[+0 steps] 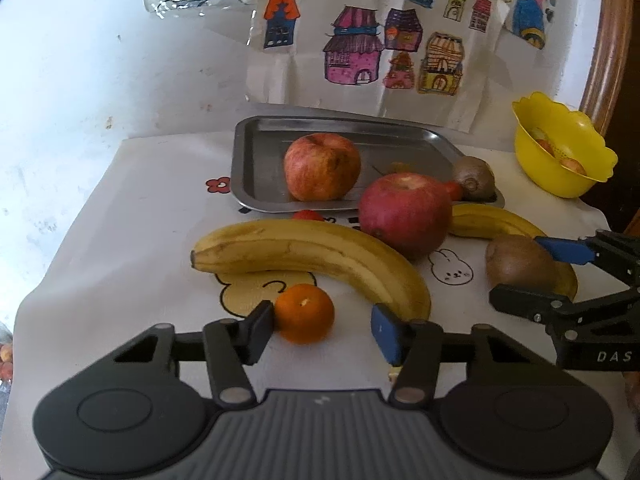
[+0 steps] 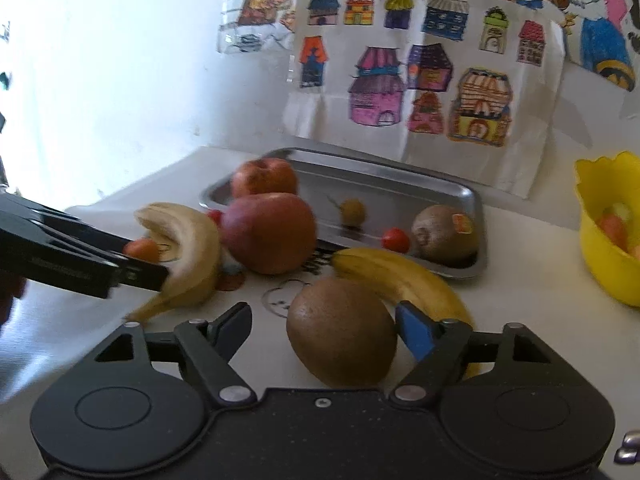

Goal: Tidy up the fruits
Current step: 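Grasp the mandarin orange with the left tool while the right tool grasps the large brown kiwi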

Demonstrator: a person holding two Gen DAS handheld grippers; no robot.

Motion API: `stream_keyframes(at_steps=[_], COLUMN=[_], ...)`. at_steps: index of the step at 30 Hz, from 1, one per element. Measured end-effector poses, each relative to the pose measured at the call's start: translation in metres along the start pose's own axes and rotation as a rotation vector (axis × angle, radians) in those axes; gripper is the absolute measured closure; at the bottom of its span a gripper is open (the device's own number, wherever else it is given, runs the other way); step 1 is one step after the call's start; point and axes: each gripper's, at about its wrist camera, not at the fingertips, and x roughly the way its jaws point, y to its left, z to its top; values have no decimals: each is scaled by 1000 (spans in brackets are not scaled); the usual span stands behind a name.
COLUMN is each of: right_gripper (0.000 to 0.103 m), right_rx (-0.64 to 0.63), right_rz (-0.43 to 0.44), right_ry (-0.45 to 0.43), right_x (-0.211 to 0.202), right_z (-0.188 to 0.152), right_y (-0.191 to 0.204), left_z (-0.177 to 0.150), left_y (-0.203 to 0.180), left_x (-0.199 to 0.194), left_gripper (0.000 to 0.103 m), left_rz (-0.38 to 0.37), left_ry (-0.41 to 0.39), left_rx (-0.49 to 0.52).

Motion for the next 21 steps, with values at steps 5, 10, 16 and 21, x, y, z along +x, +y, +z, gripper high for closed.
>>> stream_keyframes(at_steps=[5, 10, 16, 21], right_gripper=[23, 23, 36, 40], right_rx=[1, 29, 44, 31], right_rz=[-11, 0, -10, 0], right_ry=[10, 51, 41, 45], right_x=[5, 13, 10, 6], right_z=[0, -2, -3, -6], right_y=[0, -3, -2, 2], left_z=[-2, -3, -5, -9], left_y=[-2, -4, -9, -12], left_x=[0, -1, -6, -11], left_gripper=[61, 67, 68, 68], left_rz=[-3, -1, -13, -3], left_ry=[-16, -19, -15, -14], left_rx=[7, 2, 6, -5])
